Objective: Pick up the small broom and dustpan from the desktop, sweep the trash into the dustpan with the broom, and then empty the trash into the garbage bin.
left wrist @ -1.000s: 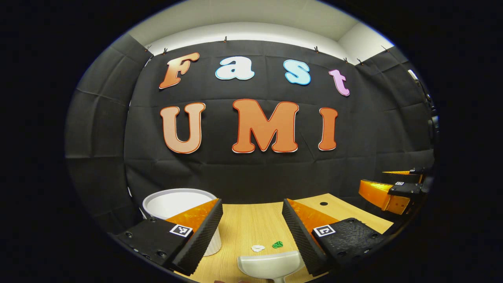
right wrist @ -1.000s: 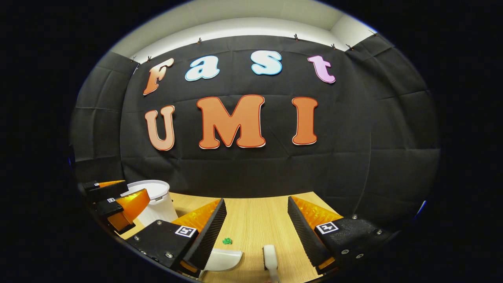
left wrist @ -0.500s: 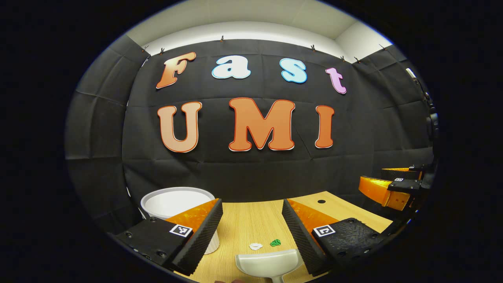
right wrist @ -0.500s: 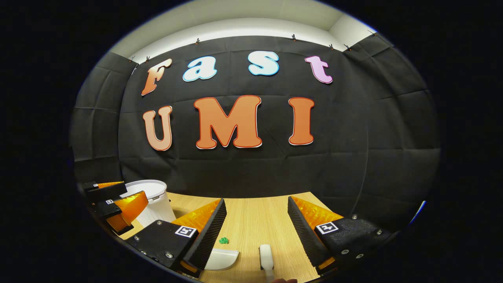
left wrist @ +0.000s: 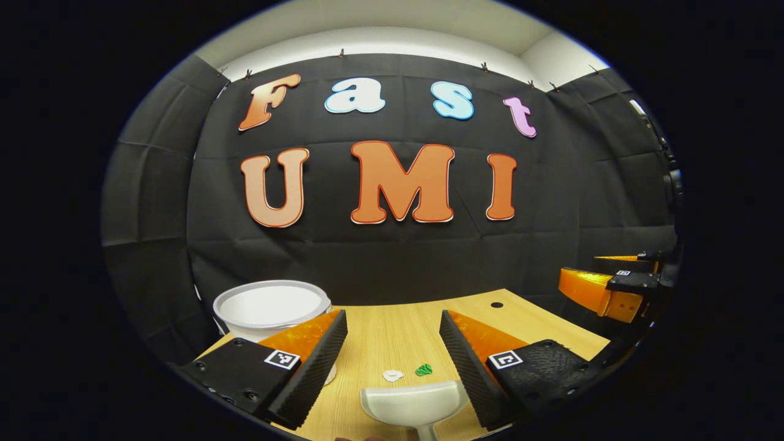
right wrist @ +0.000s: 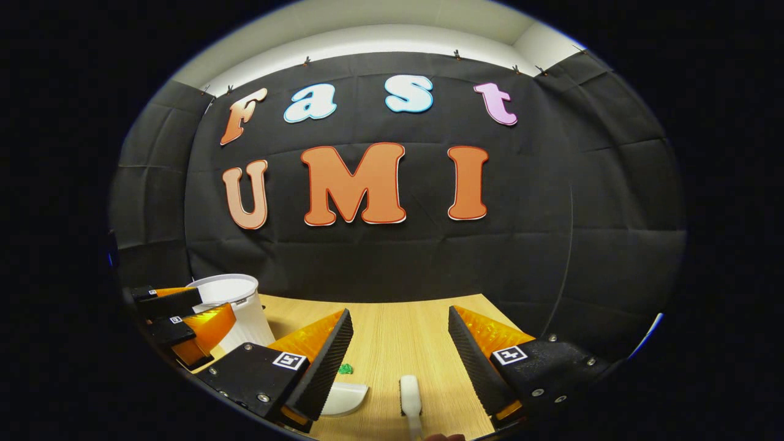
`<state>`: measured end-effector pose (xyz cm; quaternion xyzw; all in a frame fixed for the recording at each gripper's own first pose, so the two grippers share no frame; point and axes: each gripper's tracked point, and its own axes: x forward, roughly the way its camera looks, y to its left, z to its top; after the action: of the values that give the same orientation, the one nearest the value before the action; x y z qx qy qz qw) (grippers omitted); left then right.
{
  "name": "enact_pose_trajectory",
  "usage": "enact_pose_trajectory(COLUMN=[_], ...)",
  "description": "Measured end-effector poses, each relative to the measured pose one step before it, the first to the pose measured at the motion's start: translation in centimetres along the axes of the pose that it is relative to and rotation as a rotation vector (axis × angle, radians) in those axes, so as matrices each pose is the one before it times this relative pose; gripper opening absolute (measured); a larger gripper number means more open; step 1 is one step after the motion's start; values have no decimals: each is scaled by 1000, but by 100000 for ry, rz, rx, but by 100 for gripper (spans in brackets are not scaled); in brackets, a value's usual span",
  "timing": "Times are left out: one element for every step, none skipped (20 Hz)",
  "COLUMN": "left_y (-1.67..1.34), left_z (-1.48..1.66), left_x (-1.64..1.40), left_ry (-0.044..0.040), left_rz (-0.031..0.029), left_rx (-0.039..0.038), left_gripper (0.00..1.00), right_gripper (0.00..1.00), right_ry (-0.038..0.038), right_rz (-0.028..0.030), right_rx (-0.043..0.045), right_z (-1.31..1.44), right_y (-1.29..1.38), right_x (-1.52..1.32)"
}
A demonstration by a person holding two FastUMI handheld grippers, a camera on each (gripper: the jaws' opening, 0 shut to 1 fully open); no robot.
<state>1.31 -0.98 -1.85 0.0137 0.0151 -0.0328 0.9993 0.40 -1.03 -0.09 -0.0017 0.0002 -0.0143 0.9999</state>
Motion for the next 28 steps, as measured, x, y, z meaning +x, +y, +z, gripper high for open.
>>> enact_pose_trajectory(left_y=[-109,2,-31,60,60,-211,-329,-509,-334,-563,-438,-215,-269,-51,-174,-112,-218,-114,-147,-44,267,298,254,103,-125,197,159,423], left_z=[-307,-360,-353,-516,-554,-812,-1005,-1375,-1152,-1484,-1539,-2061,-1974,-1505,-1646,-1515,-1758,-1359,-922,-1231,-762,-345,-91,193,309,135,311,-49], left_x=[14,-30,199,114,63,191,91,59,-57,153,65,-1,366,469,572,594,658,692,794,468,543,346,631,449,493,436,492,190], left_ry=[997,1160,1345,1599,1770,2743,3689,4140,4669,5249,6352,7305,6563,6594,7039,6987,9089,10454,7424,6965,6878,5648,4820,4435,5248,5578,4087,4180], left_rz=[67,219,-292,39,-186,-973,-1409,-2061,-2188,-2723,-2247,-1726,-1175,-1061,-907,-643,-1034,-1474,-1988,-2044,-570,-385,-243,-363,-1344,-544,-421,715], left_rx=[197,242,-43,-10,450,1092,1680,1685,1242,174,-809,-762,-1177,-914,-606,-858,-690,-957,-1181,-1583,-2048,-1544,-2063,-3253,-3943,-4522,-4280,-3343], left_gripper=[96,96,95,96,96,96,96,96,96,96,96,96,96,97,97,97,97,97,99,99,99,99,99,99,99,98,98,99], right_gripper=[94,94,94,94,94,94,94,94,94,94,94,94,94,94,94,94,94,94,94,95,94,94,95,95,94,94,94,94], right_ry=[-309,-368,-153,311,347,533,874,1179,1169,1265,1089,1031,816,1069,1176,1469,1595,1457,1020,257,314,200,442,927,1493,1613,1157,627], right_rz=[5,49,-76,-68,-33,-112,-13,97,12,266,206,14,59,40,305,227,224,-156,-286,-162,-424,31,58,407,549,325,74,-412], right_rx=[-300,-380,-243,8,298,400,392,438,503,647,609,427,355,490,794,966,983,703,356,-261,-568,-702,-271,417,878,978,467,-93], right_z=[130,90,-87,-66,-246,-271,-450,-499,-484,-487,-440,-383,-470,-420,-529,-388,-476,-392,-315,6,-81,-58,-176,-302,-405,-441,-343,-219], right_y=[-150,-101,-246,-264,-334,-299,-330,-420,-414,-351,-372,-489,-471,-615,-544,-440,-574,-664,-696,-502,-563,-466,-413,-238,-120,-144,-210,-211], right_x=[36,51,105,131,96,37,10,166,149,153,96,213,212,189,193,215,203,110,172,113,87,74,64,191,229,228,130,91])
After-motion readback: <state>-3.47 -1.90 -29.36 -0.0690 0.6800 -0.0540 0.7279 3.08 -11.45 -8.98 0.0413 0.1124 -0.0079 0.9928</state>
